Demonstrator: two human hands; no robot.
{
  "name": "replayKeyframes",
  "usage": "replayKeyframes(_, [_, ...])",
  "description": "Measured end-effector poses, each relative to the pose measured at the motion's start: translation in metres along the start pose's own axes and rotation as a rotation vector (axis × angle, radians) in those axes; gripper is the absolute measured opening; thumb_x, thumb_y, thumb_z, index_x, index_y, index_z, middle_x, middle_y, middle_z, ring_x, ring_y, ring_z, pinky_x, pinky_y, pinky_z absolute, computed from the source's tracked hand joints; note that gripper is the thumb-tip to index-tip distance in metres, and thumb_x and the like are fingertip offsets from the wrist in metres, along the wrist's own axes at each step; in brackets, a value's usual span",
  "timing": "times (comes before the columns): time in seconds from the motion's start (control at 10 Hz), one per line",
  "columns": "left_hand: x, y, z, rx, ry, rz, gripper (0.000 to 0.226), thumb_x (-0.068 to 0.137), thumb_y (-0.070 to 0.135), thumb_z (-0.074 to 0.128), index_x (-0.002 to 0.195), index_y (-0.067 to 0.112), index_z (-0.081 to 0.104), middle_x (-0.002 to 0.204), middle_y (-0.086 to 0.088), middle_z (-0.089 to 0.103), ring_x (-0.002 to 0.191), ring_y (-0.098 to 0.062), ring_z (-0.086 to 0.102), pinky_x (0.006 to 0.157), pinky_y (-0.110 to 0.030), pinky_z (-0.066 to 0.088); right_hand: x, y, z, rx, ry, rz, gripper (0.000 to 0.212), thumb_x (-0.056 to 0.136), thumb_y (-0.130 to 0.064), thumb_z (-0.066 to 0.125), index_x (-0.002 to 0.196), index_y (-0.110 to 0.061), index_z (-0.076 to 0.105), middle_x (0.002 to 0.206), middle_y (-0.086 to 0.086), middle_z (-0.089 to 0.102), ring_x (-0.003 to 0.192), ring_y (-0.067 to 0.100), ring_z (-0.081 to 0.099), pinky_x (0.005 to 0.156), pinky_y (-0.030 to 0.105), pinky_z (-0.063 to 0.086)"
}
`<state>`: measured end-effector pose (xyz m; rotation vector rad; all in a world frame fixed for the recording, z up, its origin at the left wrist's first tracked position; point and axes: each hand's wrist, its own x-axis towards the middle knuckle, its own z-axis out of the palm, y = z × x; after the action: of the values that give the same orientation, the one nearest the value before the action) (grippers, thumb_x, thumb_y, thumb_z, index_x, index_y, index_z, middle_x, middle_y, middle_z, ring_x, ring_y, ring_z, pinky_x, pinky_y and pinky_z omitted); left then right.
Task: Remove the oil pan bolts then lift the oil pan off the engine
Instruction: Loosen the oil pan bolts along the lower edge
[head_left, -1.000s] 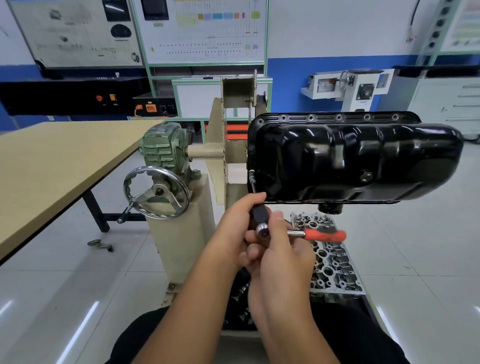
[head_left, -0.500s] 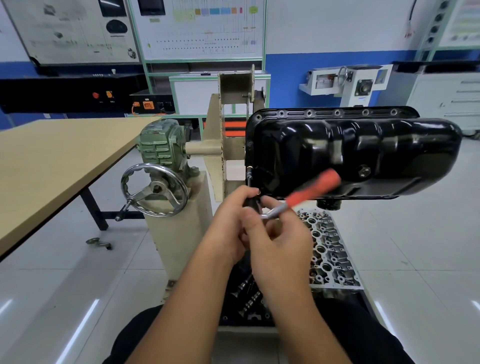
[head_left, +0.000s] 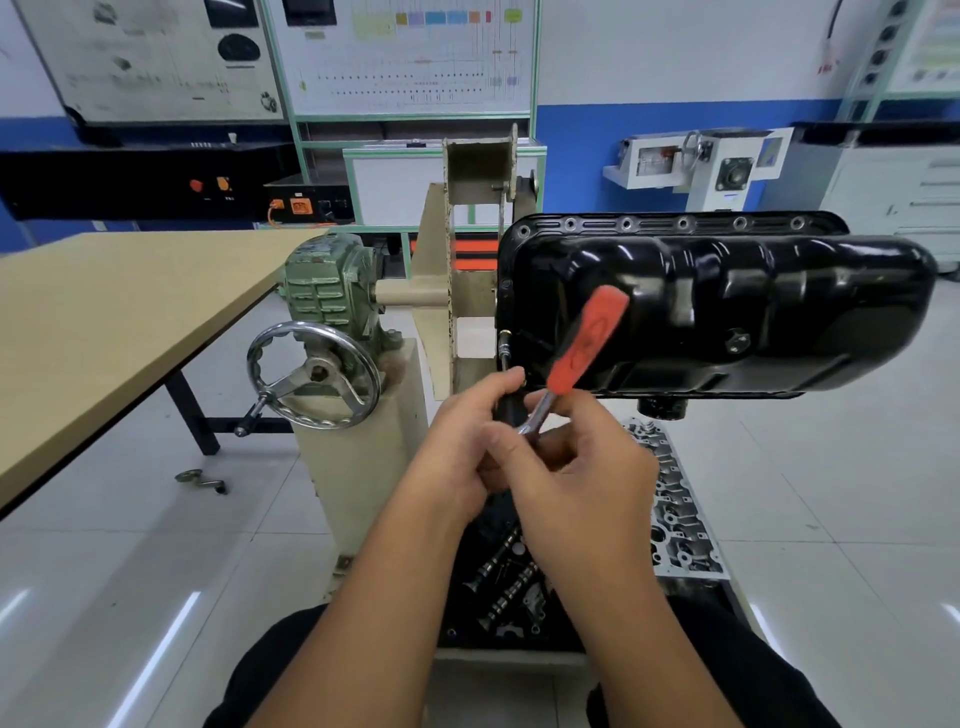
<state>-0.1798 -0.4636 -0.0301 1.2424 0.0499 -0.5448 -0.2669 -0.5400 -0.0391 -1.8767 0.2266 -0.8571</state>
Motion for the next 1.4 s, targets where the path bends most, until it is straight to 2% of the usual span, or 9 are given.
replayKeyframes(0.2, [0.003, 0.004, 0.004, 0.066, 0.031, 0.082, 0.029, 0.099, 0.033, 0.061, 0.076, 0.016, 0.055, 0.047, 0.006, 0.058, 0.040, -0.008, 0.058, 0.041, -0.018, 0.046, -0.007, -0.021, 0.009, 1.150, 0.102, 0.670, 0.025, 0.099, -0.024, 0.069, 0.093, 0.000, 0.066, 0.066, 0.014, 0.061, 0.041, 0.010, 0.043, 0.039, 0.025, 0.038])
replayKeyframes(0.4, [0.003, 0.000, 0.001, 0.064, -0.038, 0.075, 0.030, 0.098, 0.036, 0.063, 0.076, 0.016, 0.057, 0.051, 0.004, 0.060, 0.045, -0.010, 0.060, 0.048, -0.024, 0.049, 0.004, -0.001, -0.008, 0.144, -0.022, 0.111, 0.020, 0.083, -0.035, 0.083, 0.090, -0.034, 0.064, 0.059, -0.001, 0.063, 0.047, 0.012, 0.055, 0.052, 0.028, 0.046])
replayKeyframes(0.5, [0.002, 0.001, 0.004, 0.019, -0.041, 0.077, 0.028, 0.099, 0.031, 0.061, 0.076, 0.015, 0.058, 0.051, 0.004, 0.061, 0.044, -0.009, 0.061, 0.043, -0.019, 0.049, -0.001, -0.001, -0.002, 0.325, 0.024, 0.212, 0.015, 0.088, -0.029, 0.081, 0.090, -0.026, 0.066, 0.059, 0.001, 0.062, 0.046, 0.016, 0.054, 0.050, 0.032, 0.048])
replayKeyframes(0.6, [0.002, 0.003, 0.007, -0.051, -0.041, 0.050, 0.028, 0.097, 0.028, 0.062, 0.075, 0.013, 0.056, 0.050, 0.002, 0.059, 0.042, -0.011, 0.059, 0.042, -0.019, 0.048, -0.012, -0.018, 0.013, 1.153, 0.026, 0.706, 0.020, 0.096, -0.021, 0.072, 0.098, -0.002, 0.066, 0.067, 0.015, 0.063, 0.042, 0.012, 0.046, 0.041, 0.027, 0.042])
replayKeyframes(0.8, [0.011, -0.007, 0.002, -0.025, -0.063, 0.031, 0.031, 0.091, 0.027, 0.066, 0.062, 0.018, 0.059, 0.057, 0.000, 0.054, 0.048, -0.014, 0.055, 0.050, -0.023, 0.047, -0.006, 0.004, 0.003, -0.196, -0.065, -0.142, 0.020, 0.088, -0.036, 0.076, 0.094, -0.034, 0.058, 0.069, -0.015, 0.063, 0.071, 0.002, 0.061, 0.063, 0.012, 0.046])
replayKeyframes(1.0, [0.018, 0.004, 0.002, -0.064, -0.051, -0.035, 0.035, 0.093, 0.031, 0.066, 0.068, 0.011, 0.051, 0.053, -0.004, 0.053, 0.038, -0.016, 0.050, 0.040, -0.022, 0.042, -0.013, -0.015, 0.012, 1.370, -0.095, 0.937, 0.021, 0.097, -0.019, 0.067, 0.103, 0.001, 0.065, 0.074, 0.020, 0.065, 0.036, 0.009, 0.041, 0.036, 0.024, 0.039])
replayKeyframes(1.2, [0.020, -0.007, 0.000, -0.109, -0.099, -0.025, 0.049, 0.095, 0.035, 0.065, 0.050, 0.017, 0.059, 0.051, 0.000, 0.055, 0.039, -0.015, 0.054, 0.040, -0.021, 0.045, -0.005, -0.005, 0.000, 0.131, -0.109, 0.119, 0.016, 0.089, -0.033, 0.077, 0.090, -0.032, 0.060, 0.075, -0.010, 0.070, 0.055, 0.008, 0.061, 0.055, 0.028, 0.050])
replayKeyframes(1.3, [0.024, -0.010, 0.002, -0.043, -0.055, 0.060, 0.043, 0.091, 0.034, 0.072, 0.052, 0.019, 0.064, 0.061, -0.001, 0.058, 0.050, -0.016, 0.057, 0.057, -0.024, 0.050, 0.000, 0.001, -0.007, -0.066, -0.074, 0.019, 0.017, 0.085, -0.036, 0.079, 0.090, -0.035, 0.062, 0.071, -0.010, 0.068, 0.056, 0.010, 0.064, 0.056, 0.028, 0.053])
replayKeyframes(1.4, [0.027, -0.005, 0.001, -0.046, -0.050, 0.082, 0.040, 0.086, 0.040, 0.075, 0.055, 0.017, 0.065, 0.063, -0.005, 0.055, 0.052, -0.017, 0.054, 0.055, -0.028, 0.046, -0.005, -0.011, -0.001, 0.842, -0.085, 0.621, 0.016, 0.093, -0.018, 0.073, 0.106, -0.013, 0.065, 0.070, 0.018, 0.066, 0.038, 0.016, 0.048, 0.041, 0.029, 0.043])
